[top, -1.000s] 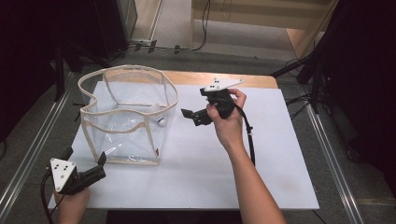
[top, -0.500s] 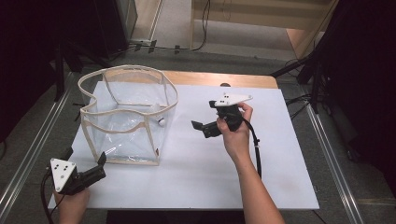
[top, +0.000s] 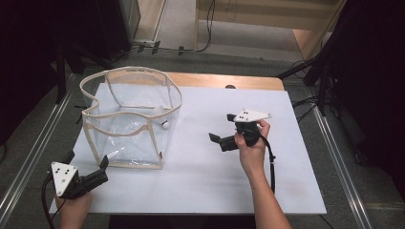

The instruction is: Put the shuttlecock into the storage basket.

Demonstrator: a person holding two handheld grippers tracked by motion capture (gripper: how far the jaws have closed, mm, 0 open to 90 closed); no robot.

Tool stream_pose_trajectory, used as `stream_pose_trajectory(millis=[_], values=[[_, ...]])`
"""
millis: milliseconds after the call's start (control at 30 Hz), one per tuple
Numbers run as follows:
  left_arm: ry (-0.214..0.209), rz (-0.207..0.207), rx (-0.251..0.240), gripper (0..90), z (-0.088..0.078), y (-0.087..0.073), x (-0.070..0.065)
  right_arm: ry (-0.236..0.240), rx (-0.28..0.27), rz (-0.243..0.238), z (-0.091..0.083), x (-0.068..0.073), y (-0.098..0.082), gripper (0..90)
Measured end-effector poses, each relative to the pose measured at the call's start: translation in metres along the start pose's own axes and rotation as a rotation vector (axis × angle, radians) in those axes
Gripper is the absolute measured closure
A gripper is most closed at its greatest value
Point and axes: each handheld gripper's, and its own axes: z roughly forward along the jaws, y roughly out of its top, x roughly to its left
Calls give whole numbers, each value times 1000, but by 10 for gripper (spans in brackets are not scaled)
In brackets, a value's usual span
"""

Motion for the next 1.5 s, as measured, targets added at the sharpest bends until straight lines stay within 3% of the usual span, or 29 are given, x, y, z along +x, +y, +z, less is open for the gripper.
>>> stream_pose_trajectory(millis=[467, 1500], values=[[0, -1, 1, 0, 0, 0, 0, -34, 16, 44, -16, -10, -32, 0], [1, 6, 1, 0, 0, 0, -1, -144, 6, 142, -72, -30, -92, 0]])
